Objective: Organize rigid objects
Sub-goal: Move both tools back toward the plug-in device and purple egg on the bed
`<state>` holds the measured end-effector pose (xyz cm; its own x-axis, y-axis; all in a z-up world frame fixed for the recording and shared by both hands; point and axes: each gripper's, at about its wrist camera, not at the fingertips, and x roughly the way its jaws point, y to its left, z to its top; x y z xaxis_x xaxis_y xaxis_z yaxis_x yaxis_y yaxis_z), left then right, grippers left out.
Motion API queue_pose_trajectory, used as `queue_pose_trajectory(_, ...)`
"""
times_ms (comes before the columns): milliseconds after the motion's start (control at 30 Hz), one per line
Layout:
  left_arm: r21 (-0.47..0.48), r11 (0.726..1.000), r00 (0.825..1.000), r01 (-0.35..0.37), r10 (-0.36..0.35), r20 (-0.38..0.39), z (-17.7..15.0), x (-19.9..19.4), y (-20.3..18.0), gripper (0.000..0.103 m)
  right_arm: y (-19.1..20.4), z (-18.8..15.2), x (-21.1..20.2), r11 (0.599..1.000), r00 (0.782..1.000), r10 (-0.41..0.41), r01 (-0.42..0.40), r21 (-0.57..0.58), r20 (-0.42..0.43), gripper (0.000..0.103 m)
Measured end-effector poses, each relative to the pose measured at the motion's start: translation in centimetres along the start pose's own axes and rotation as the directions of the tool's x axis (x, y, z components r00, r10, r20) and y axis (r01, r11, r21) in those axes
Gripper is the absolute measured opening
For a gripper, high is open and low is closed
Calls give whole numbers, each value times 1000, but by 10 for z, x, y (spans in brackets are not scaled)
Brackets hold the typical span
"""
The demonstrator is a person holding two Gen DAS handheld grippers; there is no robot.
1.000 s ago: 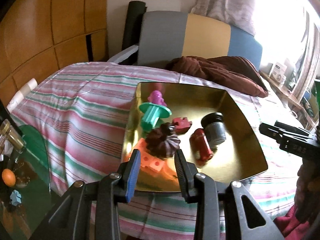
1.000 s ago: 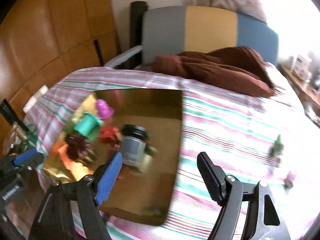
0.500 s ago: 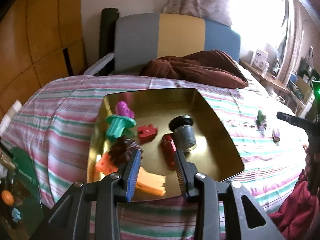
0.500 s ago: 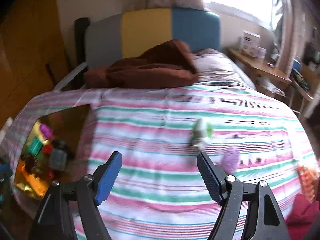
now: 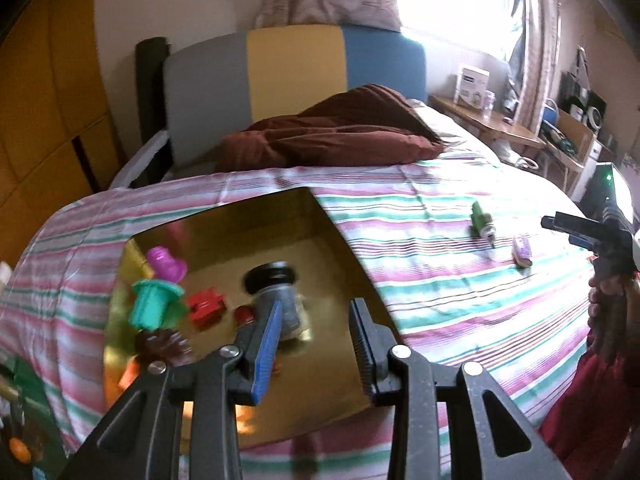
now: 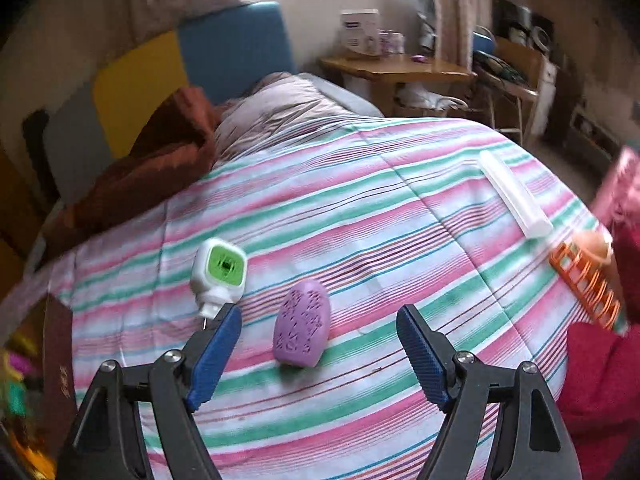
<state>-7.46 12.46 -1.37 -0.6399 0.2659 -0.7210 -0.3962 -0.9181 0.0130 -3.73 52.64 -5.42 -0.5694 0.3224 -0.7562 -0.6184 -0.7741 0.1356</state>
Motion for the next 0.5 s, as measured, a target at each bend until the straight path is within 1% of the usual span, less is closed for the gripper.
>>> queue_pose_trajectory(167, 45, 998, 999, 40, -39, -23, 11, 18, -31, 35, -15, 2, 4, 998, 999, -7, 9, 61, -35, 81)
queue_pose_trajectory(267, 70, 996, 998, 55, -53, -32, 16, 26, -48, 34, -20, 0, 3, 995, 999, -8, 12, 102, -41, 81)
queue_pose_trajectory(500, 118, 989, 995, 90, -84, -57, 27, 45, -81, 35, -38, 1, 5, 979, 998, 23, -9, 202, -66, 81)
